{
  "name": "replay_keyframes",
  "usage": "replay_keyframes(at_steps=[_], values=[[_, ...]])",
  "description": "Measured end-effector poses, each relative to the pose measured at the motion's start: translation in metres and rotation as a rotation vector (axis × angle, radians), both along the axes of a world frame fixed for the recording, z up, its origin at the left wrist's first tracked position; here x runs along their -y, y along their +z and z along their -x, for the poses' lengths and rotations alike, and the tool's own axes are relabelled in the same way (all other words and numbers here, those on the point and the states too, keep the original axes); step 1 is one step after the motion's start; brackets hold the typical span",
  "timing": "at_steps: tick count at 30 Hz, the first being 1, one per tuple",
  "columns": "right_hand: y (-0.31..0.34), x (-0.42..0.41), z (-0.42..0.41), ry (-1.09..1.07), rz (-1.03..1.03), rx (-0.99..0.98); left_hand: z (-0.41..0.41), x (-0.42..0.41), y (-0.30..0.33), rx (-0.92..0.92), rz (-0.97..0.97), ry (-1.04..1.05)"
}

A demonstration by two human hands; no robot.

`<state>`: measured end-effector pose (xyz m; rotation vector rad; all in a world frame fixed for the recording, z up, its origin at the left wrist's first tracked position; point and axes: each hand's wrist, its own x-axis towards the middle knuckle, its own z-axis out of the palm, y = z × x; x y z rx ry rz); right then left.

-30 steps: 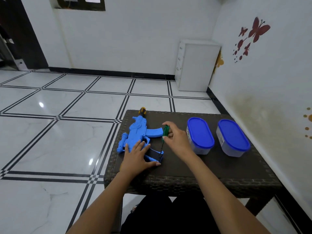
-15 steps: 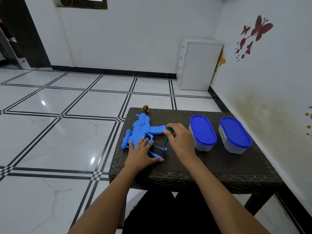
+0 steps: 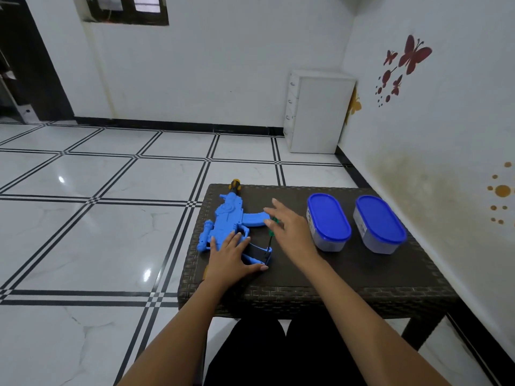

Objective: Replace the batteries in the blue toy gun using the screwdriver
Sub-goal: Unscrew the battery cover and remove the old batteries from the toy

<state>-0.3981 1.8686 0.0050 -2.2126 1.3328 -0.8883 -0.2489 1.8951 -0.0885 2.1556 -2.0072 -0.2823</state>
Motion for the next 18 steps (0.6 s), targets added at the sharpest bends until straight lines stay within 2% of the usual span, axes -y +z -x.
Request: replay_keyframes(at_steps=[5,7,11,18], values=[[-0.0045,-0.0032,-0.0079,-0.162,0.125,-0.041,-0.0002,-0.0002,0.0003,-0.006,-0.007,0.003],[-0.0027,0.0005,-0.0085,-0.205,0.163,0.003,0.0003,-0.0004,0.0011,-0.016,-0.006,0.003],[-0.0018,0.0001,-0.0083,-0.194,0.123,0.078,-0.0006,-0.0005,0.0016,-0.031,-0.01,0.001],[0.0002,-0.0003,-0.0028,-0.133,0.023,0.068,-0.0005,-0.0001,0.0004,-0.02,-0.016,-0.002]])
